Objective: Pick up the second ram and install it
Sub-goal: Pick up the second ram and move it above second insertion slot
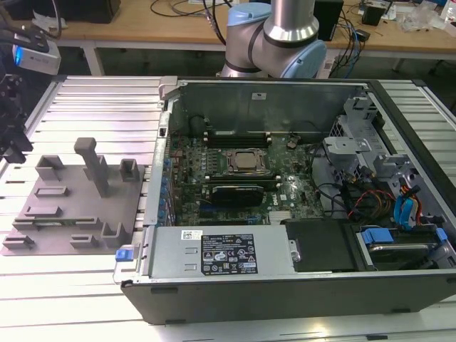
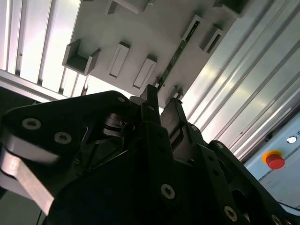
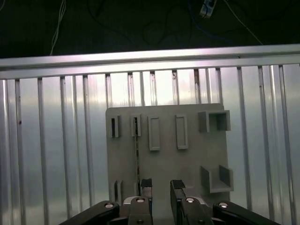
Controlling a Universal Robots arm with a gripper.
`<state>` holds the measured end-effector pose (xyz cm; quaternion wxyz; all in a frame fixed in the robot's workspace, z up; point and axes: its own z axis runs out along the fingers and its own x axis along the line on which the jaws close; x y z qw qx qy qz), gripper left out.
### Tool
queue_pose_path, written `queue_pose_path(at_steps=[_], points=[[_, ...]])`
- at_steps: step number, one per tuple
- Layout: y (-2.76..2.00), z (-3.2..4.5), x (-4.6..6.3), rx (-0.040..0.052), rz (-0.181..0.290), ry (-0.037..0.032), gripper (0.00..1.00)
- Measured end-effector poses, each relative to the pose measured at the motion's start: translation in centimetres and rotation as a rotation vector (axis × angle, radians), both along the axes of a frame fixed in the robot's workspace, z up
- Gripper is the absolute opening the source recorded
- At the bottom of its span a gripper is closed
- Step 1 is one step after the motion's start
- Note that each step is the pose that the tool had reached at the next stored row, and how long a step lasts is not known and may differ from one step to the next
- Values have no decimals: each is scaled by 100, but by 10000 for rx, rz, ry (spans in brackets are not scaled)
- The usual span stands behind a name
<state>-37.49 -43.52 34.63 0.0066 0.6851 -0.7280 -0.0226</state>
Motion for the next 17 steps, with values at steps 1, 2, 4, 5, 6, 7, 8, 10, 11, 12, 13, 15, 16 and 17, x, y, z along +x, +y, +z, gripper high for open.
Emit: queue_pose_path(at_steps=[1,2,4,5,6,7,8,10,11,12,13,15,16,17], points=[[0,-17,0,1,0,0,28],[0,-33,0,0,0,1,28],[0,-62,0,0,0,0,28],[0,-68,0,1,0,0,28],[0,-82,0,0,0,0,28],[0,-95,0,0,-1,0,28],[0,-112,0,0,0,0,28],[0,-152,0,0,0,0,28],[0,-161,0,0,0,0,28],[0,-169,0,1,0,0,28],[0,-185,0,0,0,0,28],[0,-215,0,0,0,0,28],[0,-231,0,1,-1,-1,28],[0,-248,0,0,-1,0,28]])
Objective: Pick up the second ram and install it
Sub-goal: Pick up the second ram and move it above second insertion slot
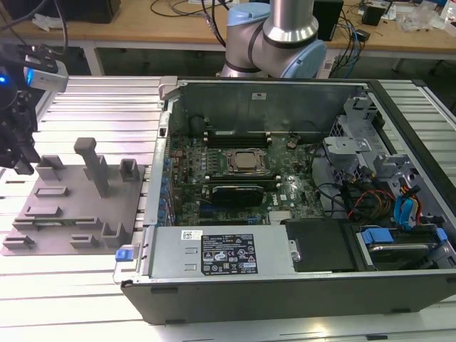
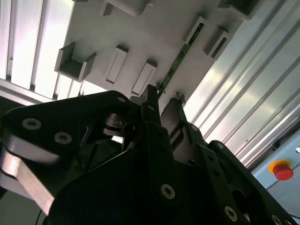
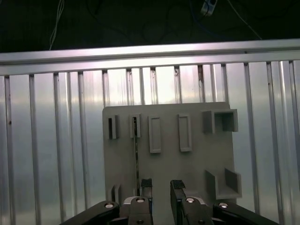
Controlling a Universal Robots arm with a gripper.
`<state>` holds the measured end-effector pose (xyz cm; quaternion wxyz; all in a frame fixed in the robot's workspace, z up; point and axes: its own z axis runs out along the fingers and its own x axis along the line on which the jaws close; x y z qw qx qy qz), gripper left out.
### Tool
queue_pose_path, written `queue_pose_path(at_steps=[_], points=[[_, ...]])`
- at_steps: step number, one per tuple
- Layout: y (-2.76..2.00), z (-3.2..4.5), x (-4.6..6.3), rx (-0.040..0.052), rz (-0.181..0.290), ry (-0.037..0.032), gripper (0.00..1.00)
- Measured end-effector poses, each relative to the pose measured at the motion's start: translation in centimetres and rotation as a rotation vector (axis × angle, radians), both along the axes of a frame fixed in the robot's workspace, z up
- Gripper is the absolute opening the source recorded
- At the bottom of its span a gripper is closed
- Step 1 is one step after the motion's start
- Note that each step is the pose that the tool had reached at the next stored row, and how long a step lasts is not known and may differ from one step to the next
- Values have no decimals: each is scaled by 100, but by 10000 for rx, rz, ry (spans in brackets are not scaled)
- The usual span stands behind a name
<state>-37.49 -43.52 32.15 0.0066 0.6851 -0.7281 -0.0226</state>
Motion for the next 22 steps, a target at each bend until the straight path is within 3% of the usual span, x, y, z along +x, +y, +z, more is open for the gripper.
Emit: queue_pose_path(at_steps=[22], points=[[0,-238,0,1,0,-1,28]])
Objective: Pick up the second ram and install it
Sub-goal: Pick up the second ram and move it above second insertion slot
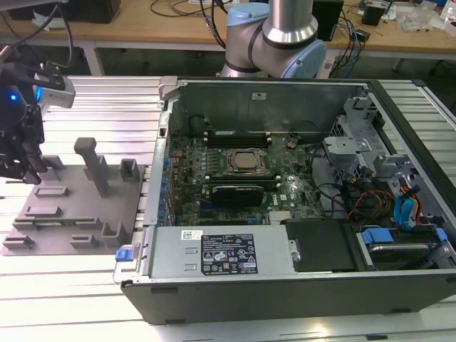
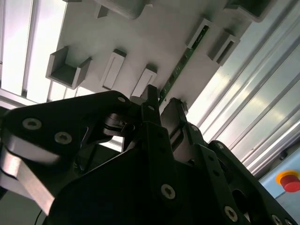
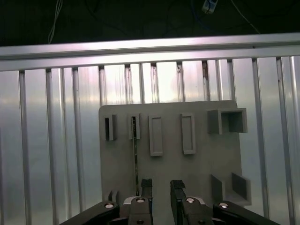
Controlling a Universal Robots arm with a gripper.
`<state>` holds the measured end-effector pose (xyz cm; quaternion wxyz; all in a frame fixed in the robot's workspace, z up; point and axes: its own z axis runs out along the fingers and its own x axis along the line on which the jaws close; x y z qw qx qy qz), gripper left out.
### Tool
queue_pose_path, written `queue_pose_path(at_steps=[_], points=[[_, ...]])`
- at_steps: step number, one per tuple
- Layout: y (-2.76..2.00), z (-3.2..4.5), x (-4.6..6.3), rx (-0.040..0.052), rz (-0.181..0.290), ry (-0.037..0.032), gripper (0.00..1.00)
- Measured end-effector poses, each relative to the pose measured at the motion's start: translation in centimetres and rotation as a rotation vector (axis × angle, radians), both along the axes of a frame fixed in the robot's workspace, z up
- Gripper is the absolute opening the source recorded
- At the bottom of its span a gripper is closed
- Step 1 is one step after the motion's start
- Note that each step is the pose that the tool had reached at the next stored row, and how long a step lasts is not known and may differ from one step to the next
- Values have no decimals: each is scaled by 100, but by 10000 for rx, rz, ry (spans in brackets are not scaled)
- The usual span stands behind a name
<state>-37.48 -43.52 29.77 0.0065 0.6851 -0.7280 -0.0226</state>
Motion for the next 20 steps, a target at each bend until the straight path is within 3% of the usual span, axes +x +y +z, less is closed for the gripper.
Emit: queue_pose_path(at_steps=[20], points=[[0,-266,0,0,0,1,28]])
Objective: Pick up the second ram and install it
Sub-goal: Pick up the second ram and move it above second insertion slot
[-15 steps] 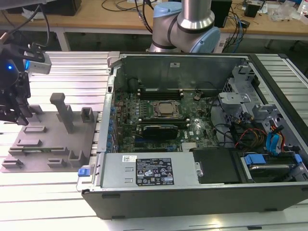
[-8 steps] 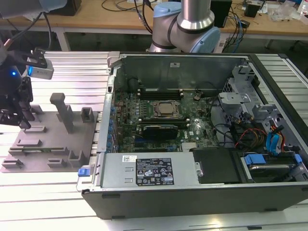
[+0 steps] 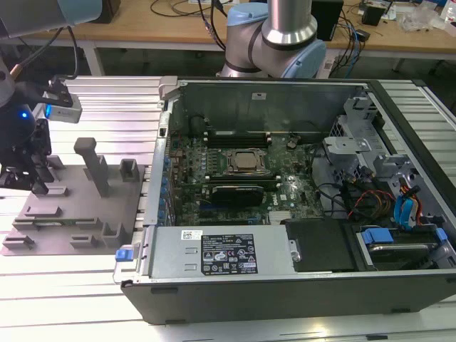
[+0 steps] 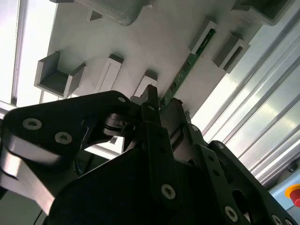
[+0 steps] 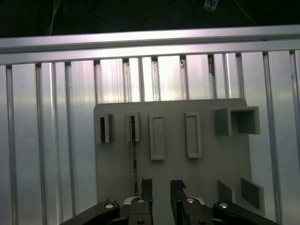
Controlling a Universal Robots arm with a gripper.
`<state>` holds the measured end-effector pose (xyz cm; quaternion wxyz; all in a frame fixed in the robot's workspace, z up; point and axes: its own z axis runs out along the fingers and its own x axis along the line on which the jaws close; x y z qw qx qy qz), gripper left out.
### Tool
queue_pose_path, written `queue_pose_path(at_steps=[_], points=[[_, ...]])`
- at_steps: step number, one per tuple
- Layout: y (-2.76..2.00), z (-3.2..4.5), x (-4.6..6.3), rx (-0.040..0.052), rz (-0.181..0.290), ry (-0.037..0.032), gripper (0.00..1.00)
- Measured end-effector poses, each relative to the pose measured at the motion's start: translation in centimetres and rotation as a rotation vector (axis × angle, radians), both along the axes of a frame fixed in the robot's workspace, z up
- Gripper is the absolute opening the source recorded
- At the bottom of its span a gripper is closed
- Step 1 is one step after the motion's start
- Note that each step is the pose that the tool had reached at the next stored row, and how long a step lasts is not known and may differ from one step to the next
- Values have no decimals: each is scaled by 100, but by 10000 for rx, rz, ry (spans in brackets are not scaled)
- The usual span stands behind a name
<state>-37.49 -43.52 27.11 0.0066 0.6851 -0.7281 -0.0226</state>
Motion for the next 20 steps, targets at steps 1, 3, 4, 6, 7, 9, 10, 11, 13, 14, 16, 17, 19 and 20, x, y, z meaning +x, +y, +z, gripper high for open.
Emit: queue_pose_path(at_steps=[1,3,4,6,7,9,10,11,13,14,16,17,19,20], points=[[-2,-9,-1,-1,-1,1,28],[-84,-54,-1,0,0,-1,28],[-113,-76,0,0,1,0,28],[-148,-155,-2,1,-1,-1,28],[-149,-176,2,0,0,0,28],[-149,-204,23,0,0,-1,28],[-149,-214,27,0,-1,-1,28],[-149,-220,28,1,-1,-2,28],[-149,-237,29,0,0,0,28],[-149,-249,29,0,0,0,28],[-149,-277,29,-1,0,0,28],[-149,-287,29,0,0,0,28],[-150,-319,29,0,0,0,28],[-150,-331,29,-1,-1,0,28]])
